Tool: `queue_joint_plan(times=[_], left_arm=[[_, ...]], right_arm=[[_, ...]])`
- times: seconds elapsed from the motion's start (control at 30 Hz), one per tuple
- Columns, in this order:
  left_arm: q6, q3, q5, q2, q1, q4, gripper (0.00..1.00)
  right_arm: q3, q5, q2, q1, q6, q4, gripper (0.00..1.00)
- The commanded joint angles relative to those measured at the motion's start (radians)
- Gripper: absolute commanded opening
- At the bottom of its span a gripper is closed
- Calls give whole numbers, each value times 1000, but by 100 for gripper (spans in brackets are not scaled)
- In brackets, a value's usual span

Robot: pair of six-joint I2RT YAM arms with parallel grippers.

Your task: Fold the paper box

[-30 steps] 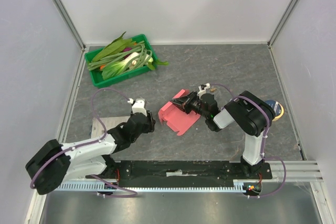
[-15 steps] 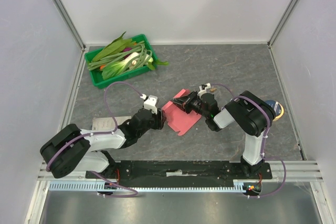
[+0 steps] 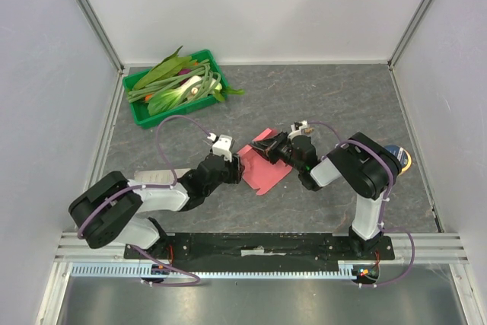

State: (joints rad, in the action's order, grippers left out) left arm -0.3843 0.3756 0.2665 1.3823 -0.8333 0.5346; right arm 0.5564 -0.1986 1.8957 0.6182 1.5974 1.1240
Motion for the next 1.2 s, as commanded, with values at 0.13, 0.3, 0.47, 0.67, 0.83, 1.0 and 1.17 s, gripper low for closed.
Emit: queue_joint_plan(times=[0.13, 0.3, 0.47, 0.67, 0.83, 1.0, 1.17], left_arm=[[-1, 101, 198, 115, -32, 105, 51], [19, 152, 295, 179, -58, 113, 42], [44, 166, 387, 239, -61, 156, 33], [70, 190, 448, 291, -59, 191, 28], [105, 204, 534, 339, -59, 248, 22], [116, 261, 666, 428, -53, 248, 2], [88, 283, 692, 451, -50, 196, 2]], right_arm=[[-50, 62, -50, 37, 6, -9, 0], [-70, 84, -64, 46, 16, 5, 0], [-73, 83, -69, 44, 19, 5, 0], [-81, 90, -78, 51, 21, 3, 0], [-98, 113, -73, 64, 42, 14, 0], [-133, 172, -52, 101, 113, 80, 0], [-151, 231, -47, 132, 134, 122, 0]])
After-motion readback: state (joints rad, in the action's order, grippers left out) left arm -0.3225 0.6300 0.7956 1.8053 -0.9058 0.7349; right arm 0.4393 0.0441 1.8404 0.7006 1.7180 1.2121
